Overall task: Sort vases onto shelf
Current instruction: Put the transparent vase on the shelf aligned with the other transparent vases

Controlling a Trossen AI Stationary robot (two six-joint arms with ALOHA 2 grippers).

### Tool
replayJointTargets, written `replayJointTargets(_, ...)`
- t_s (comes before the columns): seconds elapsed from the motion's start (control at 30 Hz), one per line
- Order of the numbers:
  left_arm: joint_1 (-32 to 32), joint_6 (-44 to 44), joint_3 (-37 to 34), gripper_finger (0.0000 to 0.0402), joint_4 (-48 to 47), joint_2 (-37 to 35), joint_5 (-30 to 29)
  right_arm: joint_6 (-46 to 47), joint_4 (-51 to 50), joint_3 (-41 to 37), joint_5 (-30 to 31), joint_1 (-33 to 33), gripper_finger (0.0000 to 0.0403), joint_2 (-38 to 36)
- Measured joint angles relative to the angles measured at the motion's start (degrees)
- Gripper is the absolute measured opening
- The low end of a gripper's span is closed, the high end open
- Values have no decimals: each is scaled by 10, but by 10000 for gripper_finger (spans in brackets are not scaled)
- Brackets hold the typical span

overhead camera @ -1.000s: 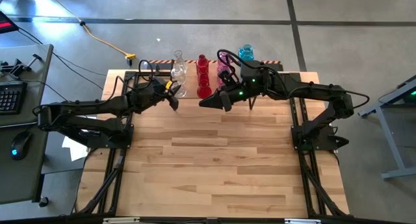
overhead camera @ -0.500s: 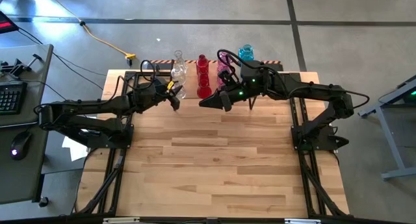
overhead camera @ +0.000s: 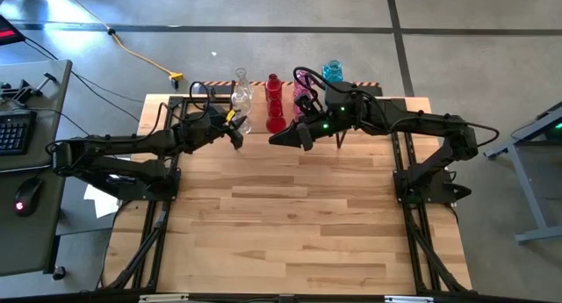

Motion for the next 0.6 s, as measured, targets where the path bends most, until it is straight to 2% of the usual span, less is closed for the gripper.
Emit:
replayJointTargets(0.33, 0, 28, 0, 192, 27, 0, -6, 0, 0, 0, 0, 0, 103, 0)
replayJointTargets(0.6, -1, 32, 0, 197, 39, -1, -6, 0, 0, 0, 0, 0, 103, 0)
